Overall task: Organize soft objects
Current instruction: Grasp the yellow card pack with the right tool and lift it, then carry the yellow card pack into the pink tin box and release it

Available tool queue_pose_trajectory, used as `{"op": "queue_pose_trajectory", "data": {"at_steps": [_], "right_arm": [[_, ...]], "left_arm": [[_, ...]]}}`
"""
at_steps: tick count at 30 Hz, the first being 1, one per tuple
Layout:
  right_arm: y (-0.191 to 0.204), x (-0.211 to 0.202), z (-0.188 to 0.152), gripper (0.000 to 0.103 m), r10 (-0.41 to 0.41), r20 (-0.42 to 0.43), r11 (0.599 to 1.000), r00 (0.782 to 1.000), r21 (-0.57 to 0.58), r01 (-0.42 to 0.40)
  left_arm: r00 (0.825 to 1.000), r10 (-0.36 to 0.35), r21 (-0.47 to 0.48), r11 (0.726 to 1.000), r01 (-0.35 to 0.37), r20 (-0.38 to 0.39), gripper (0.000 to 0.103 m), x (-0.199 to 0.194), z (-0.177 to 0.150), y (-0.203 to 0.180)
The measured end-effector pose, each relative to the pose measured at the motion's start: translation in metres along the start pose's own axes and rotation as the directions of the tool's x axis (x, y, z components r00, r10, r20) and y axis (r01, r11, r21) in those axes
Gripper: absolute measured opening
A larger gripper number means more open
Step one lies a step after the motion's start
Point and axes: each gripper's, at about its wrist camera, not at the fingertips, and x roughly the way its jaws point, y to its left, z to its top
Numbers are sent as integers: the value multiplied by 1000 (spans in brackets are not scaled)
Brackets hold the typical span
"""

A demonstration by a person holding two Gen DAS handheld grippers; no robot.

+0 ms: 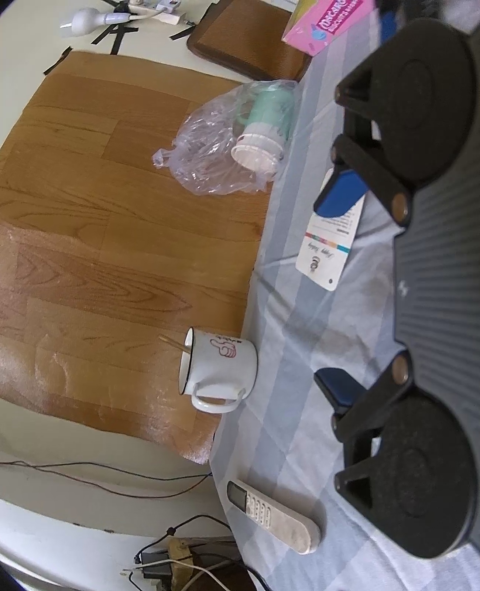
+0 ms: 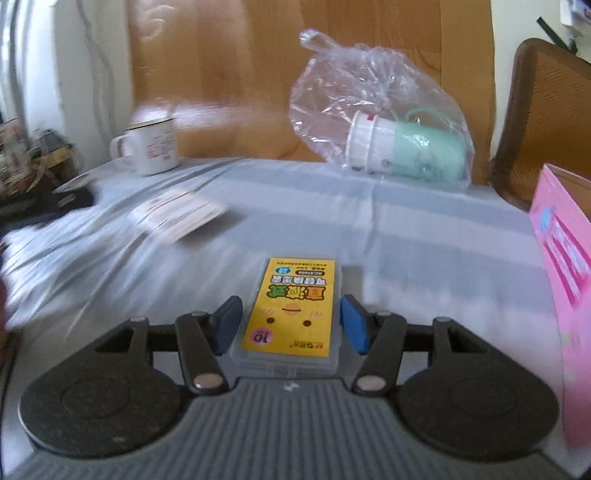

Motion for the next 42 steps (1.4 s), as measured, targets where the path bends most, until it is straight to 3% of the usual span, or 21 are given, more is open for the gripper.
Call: {"op": "queue_pose_trajectory", "data": {"at_steps": [4, 8, 10, 13, 15, 17, 19, 20, 21, 22, 24, 28, 31, 37, 42], "right_arm": [[10, -29, -20, 61, 18, 17, 1000, 1000, -19, -18], [13, -43, -31, 62, 6, 29, 999, 1000, -49, -4], [9, -48, -33, 64, 2, 33, 999, 999, -40, -1], [6, -56, -41, 70, 4, 30, 1000, 1000, -14, -3], [5, -60, -45, 70, 9, 35, 1000, 999, -21, -8], [4, -63, -50, 60, 18, 46, 999, 999, -35, -17], [-5, -66, -50, 59, 51, 61, 998, 997, 29, -53], [-14, -67, -50, 59, 79, 72, 992, 994, 91, -85], [-22, -68, -51, 59, 104, 84, 982, 991, 150, -116], [-26, -69, -52, 59, 121, 95, 972, 988, 192, -137], [-32, -73, -54, 59, 142, 121, 958, 983, 235, -167], [-28, -94, -52, 59, 42, 218, 981, 975, 175, -81], [-38, -117, -46, 59, -34, 320, 986, 947, 166, -21], [-73, -143, -38, 60, -231, 421, 966, 877, 207, 155], [-113, -143, -36, 60, -355, 401, 926, 844, 272, 261]], "left_arm": [[999, -15, 26, 1000, 16, -39, 91, 4, 0, -4], [992, 2, 36, 999, 3, -129, 85, 9, -2, -16], [984, -59, -2, 998, 60, -170, 85, 4, -5, -30], [963, -155, 16, 987, 162, -221, 84, -9, -11, -66], [927, -241, 9, 967, 254, -288, 82, -14, -15, -88], [873, -311, -21, 945, 327, -375, 79, -11, -23, -108], [824, -350, -60, 930, 363, -445, 80, -6, -32, -123], [827, -351, -60, 930, 363, -439, 79, -8, -35, -130], [821, -359, -58, 926, 373, -445, 71, -8, -36, -137], [798, -386, -77, 914, 397, -464, 55, -6, -37, -143], [761, -428, -129, 897, 422, -488, 42, -2, -37, -153], [763, -461, -88, 875, 476, -452, 37, -11, -25, -183], [757, -513, -39, 837, 547, -405, 35, -21, -5, -210], [699, -608, 51, 740, 671, -377, 36, -19, 16, -288], [652, -628, 61, 699, 713, -425, 37, 3, 11, -349]]}}
